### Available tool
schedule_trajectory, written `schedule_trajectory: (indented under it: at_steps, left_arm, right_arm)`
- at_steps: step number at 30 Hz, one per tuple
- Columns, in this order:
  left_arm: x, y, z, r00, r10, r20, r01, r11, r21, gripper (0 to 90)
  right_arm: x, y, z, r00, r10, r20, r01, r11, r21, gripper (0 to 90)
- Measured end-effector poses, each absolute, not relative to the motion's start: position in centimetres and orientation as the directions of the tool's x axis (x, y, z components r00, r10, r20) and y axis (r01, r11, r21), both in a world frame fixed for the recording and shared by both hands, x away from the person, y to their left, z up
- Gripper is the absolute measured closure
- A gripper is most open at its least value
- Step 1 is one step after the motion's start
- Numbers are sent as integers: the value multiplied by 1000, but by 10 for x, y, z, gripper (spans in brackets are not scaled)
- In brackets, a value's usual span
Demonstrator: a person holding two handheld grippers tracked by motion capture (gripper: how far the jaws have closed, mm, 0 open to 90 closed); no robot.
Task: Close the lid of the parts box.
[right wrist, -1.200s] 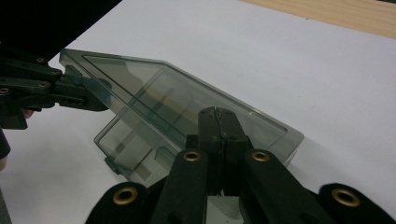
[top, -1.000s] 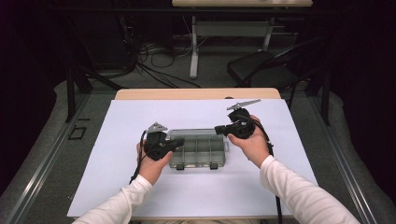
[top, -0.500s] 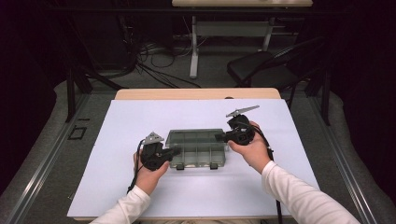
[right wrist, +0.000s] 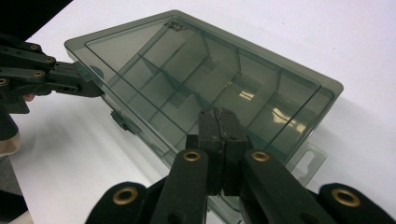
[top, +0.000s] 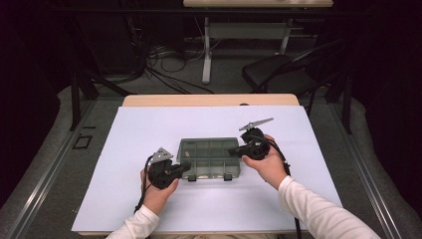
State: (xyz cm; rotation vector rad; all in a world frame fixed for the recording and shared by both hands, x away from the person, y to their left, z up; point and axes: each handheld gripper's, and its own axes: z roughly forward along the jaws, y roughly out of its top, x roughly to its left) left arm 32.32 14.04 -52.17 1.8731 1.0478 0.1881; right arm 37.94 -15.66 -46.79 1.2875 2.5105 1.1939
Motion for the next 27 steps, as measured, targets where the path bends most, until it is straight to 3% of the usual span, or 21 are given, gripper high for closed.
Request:
schedule_trajectory:
  at_steps: [27]
  left_arm:
    - [302,151,-520,626,718,-303,595,-190,781,900]
  right_arm:
    - [375,-160,-492,-635,716,289,692,362,624,900]
